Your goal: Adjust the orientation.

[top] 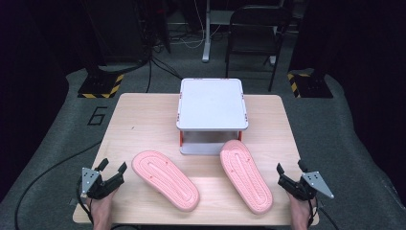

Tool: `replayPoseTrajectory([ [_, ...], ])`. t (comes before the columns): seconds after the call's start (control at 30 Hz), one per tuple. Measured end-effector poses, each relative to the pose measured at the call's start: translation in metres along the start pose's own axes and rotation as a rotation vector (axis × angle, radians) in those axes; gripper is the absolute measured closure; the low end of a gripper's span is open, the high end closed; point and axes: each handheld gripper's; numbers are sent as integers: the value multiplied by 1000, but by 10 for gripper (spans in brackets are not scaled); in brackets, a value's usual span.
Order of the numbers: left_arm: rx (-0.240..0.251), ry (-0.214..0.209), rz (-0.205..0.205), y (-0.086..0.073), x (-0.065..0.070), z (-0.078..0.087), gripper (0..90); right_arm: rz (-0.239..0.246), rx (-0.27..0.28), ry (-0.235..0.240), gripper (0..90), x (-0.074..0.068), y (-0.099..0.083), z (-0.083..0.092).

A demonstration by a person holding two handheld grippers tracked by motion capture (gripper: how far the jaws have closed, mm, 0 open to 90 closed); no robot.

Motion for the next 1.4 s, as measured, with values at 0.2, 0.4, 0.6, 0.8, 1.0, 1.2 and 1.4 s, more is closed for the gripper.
replayPoseTrajectory([
  [0.2,-10,-3,-3,0,0,-1,222,0,-2,2,149,0,0,0],
  [0.4,-9,-4,-1,0,0,0,219,6,-6,3,149,-1,0,0],
  [0.6,-18,-2,-21,1,3,-2,208,-2,-6,6,149,-1,0,0],
  [0.8,-17,-4,-4,1,1,-1,208,4,-13,10,149,-1,0,-1],
  [1.0,-26,-24,28,5,2,2,208,4,-27,11,150,-1,1,-2],
  [1.2,40,-102,13,25,19,21,208,-1,-33,12,151,-1,1,-2],
  [1.4,-8,-169,-85,37,40,33,208,15,-40,14,152,-2,2,-3],
])
Point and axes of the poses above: each handheld gripper's, and its own axes: z roughly backward along the jaws, y roughly out of its top, x roughly to its right, and after that the axes turned 6 degrees about -x, right-handed
